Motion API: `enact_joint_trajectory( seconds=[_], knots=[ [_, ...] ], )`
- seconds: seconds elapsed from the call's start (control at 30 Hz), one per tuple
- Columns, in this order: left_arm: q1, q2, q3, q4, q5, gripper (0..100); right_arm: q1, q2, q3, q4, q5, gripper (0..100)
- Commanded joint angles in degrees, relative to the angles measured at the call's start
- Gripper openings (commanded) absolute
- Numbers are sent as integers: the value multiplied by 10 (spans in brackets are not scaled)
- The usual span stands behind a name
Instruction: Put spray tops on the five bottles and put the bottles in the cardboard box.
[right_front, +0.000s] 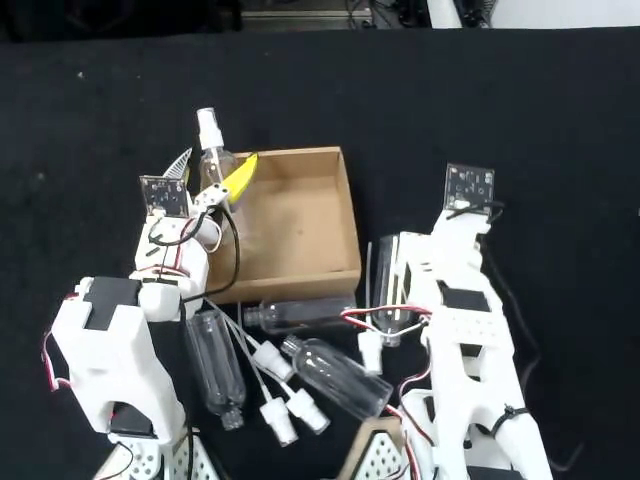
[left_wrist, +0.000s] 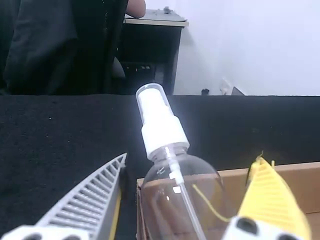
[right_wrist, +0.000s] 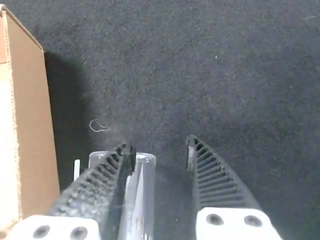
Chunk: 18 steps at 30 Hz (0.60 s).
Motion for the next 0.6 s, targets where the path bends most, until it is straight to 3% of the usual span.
enact_joint_trajectory(
  seconds=[0.0, 0.2, 0.43, 0.57],
  knots=[
    [7, -13, -27, 43, 5, 346, -7, -26, -7, -18, 1, 149],
    [7, -107, -30, 205, 20, 346, -7, -26, -7, -18, 1, 149],
    [7, -239, -72, 525, 62, 346, -7, -26, -7, -18, 1, 149],
    [5, -248, -111, 634, 79, 346, -7, -26, -7, -18, 1, 149]
  ],
)
